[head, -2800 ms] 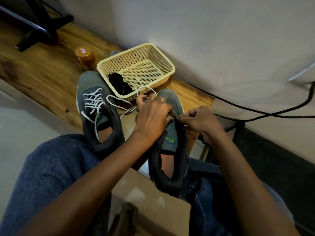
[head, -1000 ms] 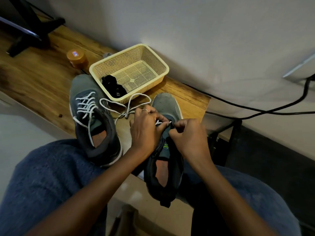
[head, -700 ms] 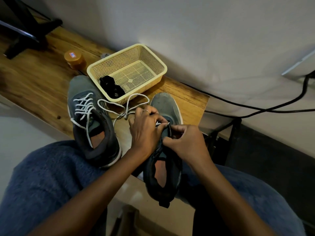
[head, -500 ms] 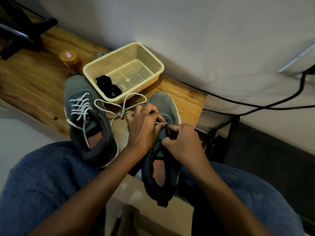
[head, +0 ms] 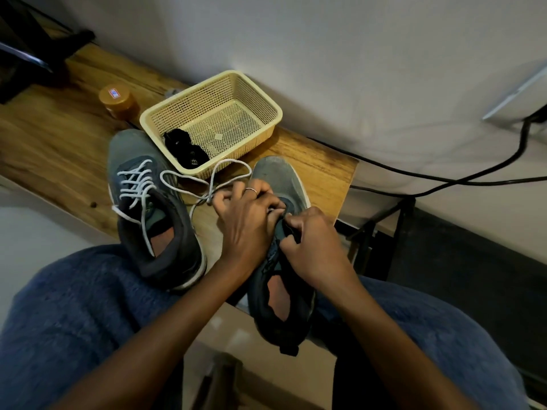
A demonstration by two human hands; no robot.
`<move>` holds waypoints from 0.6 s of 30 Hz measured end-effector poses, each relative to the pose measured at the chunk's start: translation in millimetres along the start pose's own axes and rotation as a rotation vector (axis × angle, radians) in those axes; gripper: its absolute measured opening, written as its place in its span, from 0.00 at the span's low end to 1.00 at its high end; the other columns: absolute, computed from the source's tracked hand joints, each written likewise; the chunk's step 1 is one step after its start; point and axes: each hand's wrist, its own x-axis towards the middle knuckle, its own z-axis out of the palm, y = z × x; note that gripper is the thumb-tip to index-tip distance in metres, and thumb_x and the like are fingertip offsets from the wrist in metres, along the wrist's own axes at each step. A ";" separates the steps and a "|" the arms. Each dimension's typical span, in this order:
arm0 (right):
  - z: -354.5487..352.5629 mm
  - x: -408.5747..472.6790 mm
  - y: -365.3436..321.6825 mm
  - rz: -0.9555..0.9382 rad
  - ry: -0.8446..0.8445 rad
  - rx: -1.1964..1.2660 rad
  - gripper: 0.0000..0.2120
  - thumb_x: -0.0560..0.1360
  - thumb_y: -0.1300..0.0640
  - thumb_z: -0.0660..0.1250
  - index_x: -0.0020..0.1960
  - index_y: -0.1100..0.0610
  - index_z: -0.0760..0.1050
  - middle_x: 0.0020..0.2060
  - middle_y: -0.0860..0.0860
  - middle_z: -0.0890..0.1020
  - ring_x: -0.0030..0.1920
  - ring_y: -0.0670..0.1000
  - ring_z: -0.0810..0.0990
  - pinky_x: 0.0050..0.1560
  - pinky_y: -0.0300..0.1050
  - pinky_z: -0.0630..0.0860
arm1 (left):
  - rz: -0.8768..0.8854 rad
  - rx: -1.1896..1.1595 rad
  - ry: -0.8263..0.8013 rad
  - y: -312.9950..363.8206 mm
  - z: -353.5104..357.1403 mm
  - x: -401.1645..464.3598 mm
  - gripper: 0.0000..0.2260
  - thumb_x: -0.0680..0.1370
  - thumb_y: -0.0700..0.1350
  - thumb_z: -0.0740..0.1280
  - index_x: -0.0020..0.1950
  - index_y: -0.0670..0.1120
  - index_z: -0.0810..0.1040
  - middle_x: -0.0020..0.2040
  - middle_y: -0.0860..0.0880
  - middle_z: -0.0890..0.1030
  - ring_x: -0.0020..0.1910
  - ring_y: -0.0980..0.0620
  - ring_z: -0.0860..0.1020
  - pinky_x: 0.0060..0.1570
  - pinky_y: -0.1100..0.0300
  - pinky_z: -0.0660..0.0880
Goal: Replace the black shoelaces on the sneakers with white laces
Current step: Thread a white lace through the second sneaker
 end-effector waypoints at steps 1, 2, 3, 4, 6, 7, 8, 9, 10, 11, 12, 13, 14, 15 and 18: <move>0.1 0.2 -0.3 -0.002 0.000 -0.004 0.11 0.74 0.64 0.62 0.54 0.63 0.78 0.54 0.57 0.72 0.56 0.53 0.71 0.46 0.38 0.62 | -0.039 -0.024 0.012 0.9 1.0 -1.4 0.04 0.72 0.49 0.68 0.40 0.54 0.82 0.47 0.53 0.77 0.51 0.54 0.67 0.48 0.57 0.52; 0.4 0.5 -0.4 -0.004 0.003 -0.005 0.12 0.74 0.64 0.62 0.56 0.63 0.78 0.54 0.57 0.72 0.57 0.53 0.71 0.48 0.38 0.63 | -0.076 -0.045 0.025 1.6 2.1 -2.2 0.04 0.72 0.50 0.68 0.40 0.54 0.82 0.47 0.53 0.77 0.50 0.54 0.66 0.47 0.58 0.51; 1.2 1.1 -0.3 -0.001 0.002 0.000 0.13 0.74 0.65 0.62 0.57 0.63 0.78 0.54 0.57 0.72 0.57 0.53 0.72 0.50 0.37 0.63 | -0.109 -0.061 0.035 1.9 3.2 -3.0 0.03 0.72 0.50 0.68 0.40 0.54 0.82 0.47 0.54 0.77 0.50 0.55 0.66 0.47 0.58 0.50; 1.7 1.6 -0.1 0.000 0.000 0.009 0.12 0.74 0.65 0.62 0.56 0.63 0.78 0.54 0.56 0.72 0.57 0.53 0.72 0.51 0.37 0.64 | -0.137 -0.073 0.039 2.0 4.0 -3.4 0.03 0.72 0.50 0.69 0.40 0.54 0.82 0.47 0.54 0.77 0.50 0.55 0.66 0.47 0.59 0.50; 2.6 2.8 0.9 -0.001 -0.008 0.044 0.08 0.73 0.65 0.62 0.49 0.63 0.78 0.51 0.57 0.73 0.55 0.53 0.72 0.50 0.39 0.64 | -0.170 -0.085 0.035 1.5 5.6 -3.8 0.02 0.72 0.50 0.71 0.40 0.54 0.83 0.48 0.55 0.77 0.50 0.56 0.65 0.46 0.59 0.50; 1.9 2.8 1.2 0.000 -0.008 0.069 0.05 0.73 0.65 0.62 0.45 0.61 0.77 0.49 0.57 0.74 0.53 0.52 0.72 0.48 0.40 0.65 | -0.178 -0.084 0.025 1.3 6.0 -3.4 0.02 0.73 0.49 0.71 0.41 0.54 0.83 0.48 0.55 0.77 0.50 0.56 0.65 0.46 0.59 0.49; 1.5 2.8 1.5 0.005 -0.004 0.107 0.04 0.72 0.65 0.63 0.41 0.60 0.76 0.46 0.57 0.76 0.51 0.52 0.74 0.46 0.41 0.66 | -0.184 -0.080 0.014 1.0 6.2 -3.3 0.01 0.73 0.49 0.72 0.41 0.54 0.83 0.49 0.55 0.77 0.51 0.56 0.64 0.46 0.59 0.49; 0.9 2.3 2.0 0.024 0.005 0.170 0.04 0.71 0.64 0.64 0.40 0.61 0.77 0.43 0.58 0.80 0.48 0.53 0.77 0.43 0.45 0.69 | -0.189 -0.075 0.002 1.0 6.0 -3.5 0.01 0.73 0.49 0.72 0.42 0.54 0.83 0.49 0.55 0.77 0.51 0.56 0.64 0.46 0.59 0.49; -0.8 2.0 1.9 0.062 0.025 0.256 0.05 0.71 0.62 0.65 0.41 0.62 0.80 0.41 0.59 0.82 0.47 0.54 0.80 0.41 0.50 0.73 | -0.193 -0.070 -0.007 1.4 5.9 -3.1 0.01 0.73 0.49 0.72 0.42 0.54 0.83 0.50 0.55 0.77 0.51 0.56 0.64 0.47 0.59 0.49; -2.6 2.2 1.8 0.116 0.056 0.346 0.07 0.71 0.60 0.66 0.42 0.63 0.81 0.40 0.60 0.83 0.46 0.56 0.82 0.41 0.54 0.76 | -0.197 -0.064 -0.013 2.0 5.9 -2.5 0.01 0.73 0.50 0.71 0.42 0.54 0.83 0.50 0.56 0.77 0.52 0.56 0.63 0.47 0.59 0.49; -4.0 2.5 1.8 0.175 0.087 0.421 0.08 0.70 0.58 0.67 0.44 0.62 0.81 0.39 0.60 0.83 0.45 0.58 0.82 0.43 0.56 0.78 | -0.201 -0.057 -0.018 2.7 6.0 -2.1 0.02 0.74 0.50 0.71 0.42 0.55 0.83 0.50 0.56 0.77 0.52 0.56 0.63 0.47 0.59 0.49; -4.9 3.7 1.8 0.229 0.103 0.474 0.09 0.70 0.56 0.67 0.44 0.61 0.81 0.39 0.60 0.84 0.45 0.60 0.82 0.45 0.58 0.79 | -0.204 -0.050 -0.024 3.4 5.9 -1.8 0.02 0.74 0.50 0.71 0.42 0.55 0.83 0.51 0.56 0.76 0.52 0.56 0.63 0.48 0.59 0.49; -4.9 5.6 2.6 0.273 0.100 0.511 0.10 0.71 0.54 0.66 0.43 0.59 0.82 0.39 0.59 0.84 0.45 0.59 0.83 0.47 0.59 0.79 | -0.208 -0.047 -0.030 4.2 6.0 -1.3 0.03 0.75 0.51 0.70 0.42 0.55 0.83 0.51 0.56 0.76 0.53 0.57 0.63 0.48 0.59 0.49; -4.1 7.7 3.6 0.302 0.087 0.530 0.09 0.71 0.54 0.65 0.41 0.57 0.81 0.39 0.57 0.84 0.45 0.58 0.83 0.49 0.60 0.79 | -0.214 -0.047 -0.035 4.6 6.2 -1.4 0.04 0.75 0.51 0.70 0.42 0.55 0.83 0.51 0.56 0.75 0.53 0.56 0.63 0.48 0.59 0.49; -2.4 11.3 3.6 0.316 0.052 0.528 0.09 0.73 0.59 0.63 0.39 0.55 0.81 0.39 0.54 0.85 0.44 0.57 0.84 0.50 0.59 0.78 | -0.219 -0.067 -0.038 5.1 6.1 -2.2 0.03 0.75 0.50 0.69 0.43 0.54 0.83 0.52 0.56 0.75 0.54 0.55 0.63 0.50 0.58 0.50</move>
